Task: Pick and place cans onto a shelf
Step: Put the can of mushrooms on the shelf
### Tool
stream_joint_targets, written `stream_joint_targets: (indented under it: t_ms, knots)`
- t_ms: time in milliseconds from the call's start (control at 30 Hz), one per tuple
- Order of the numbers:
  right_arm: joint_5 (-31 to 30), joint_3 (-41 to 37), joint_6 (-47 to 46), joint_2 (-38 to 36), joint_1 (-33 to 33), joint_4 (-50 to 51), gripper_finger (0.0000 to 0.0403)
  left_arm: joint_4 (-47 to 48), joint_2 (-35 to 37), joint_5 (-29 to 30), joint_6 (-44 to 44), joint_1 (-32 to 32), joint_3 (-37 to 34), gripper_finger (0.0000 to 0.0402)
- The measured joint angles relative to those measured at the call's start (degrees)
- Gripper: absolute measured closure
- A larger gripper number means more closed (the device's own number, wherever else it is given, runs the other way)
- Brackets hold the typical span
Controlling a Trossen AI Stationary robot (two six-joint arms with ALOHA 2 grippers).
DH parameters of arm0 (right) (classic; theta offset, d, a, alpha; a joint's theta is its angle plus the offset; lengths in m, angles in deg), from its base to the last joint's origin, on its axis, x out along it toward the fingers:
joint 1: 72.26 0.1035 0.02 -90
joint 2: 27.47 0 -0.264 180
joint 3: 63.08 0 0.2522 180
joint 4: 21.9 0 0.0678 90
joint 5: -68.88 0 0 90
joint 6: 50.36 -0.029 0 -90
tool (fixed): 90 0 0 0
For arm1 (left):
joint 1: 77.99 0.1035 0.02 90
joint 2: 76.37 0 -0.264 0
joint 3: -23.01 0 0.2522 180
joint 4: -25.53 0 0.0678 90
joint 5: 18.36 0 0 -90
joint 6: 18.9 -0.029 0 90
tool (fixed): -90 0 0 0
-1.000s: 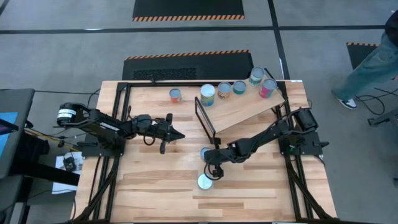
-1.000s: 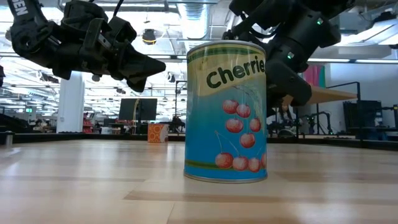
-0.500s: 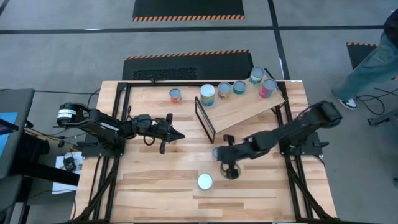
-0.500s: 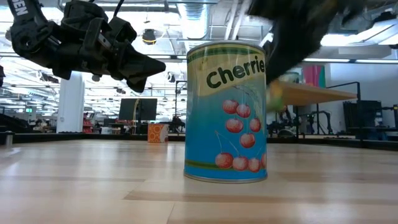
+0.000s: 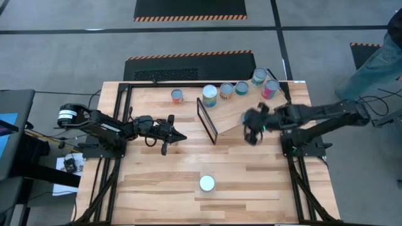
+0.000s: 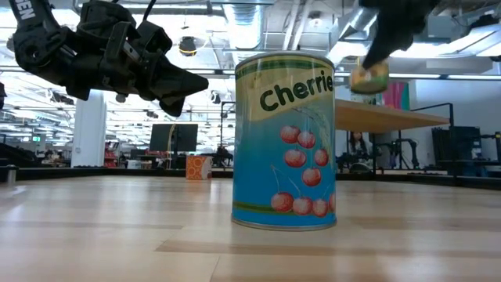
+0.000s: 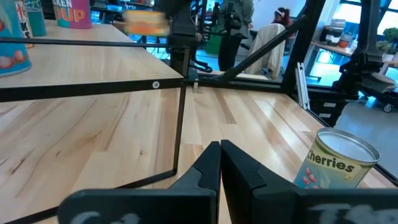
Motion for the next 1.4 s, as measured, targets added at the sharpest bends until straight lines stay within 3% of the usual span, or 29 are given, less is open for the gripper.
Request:
stream_joint_targets:
  t_ms: [267,467,967,1400]
  knots:
    - [3.5,0.0,8.1,0.7,-20.7,2.4,0.0386,0.1,0.0,0.0,-0.2,0.0,0.0,0.0401]
    - [6.1,0.0,10.5,2.6,-29.4,1.9,0.0386,0.5,0.0,0.1,-0.4,0.0,0.0,0.0401]
    - [7.9,0.1,10.3,5.3,-31.1,-2.2,0.0379,1.2,0.0,0.5,-0.7,0.0,0.0,0.0401]
    - [8.1,0.1,10.1,5.3,-31.0,-2.1,0.0333,1.4,0.0,0.6,-0.9,0.0,0.0,0.0401]
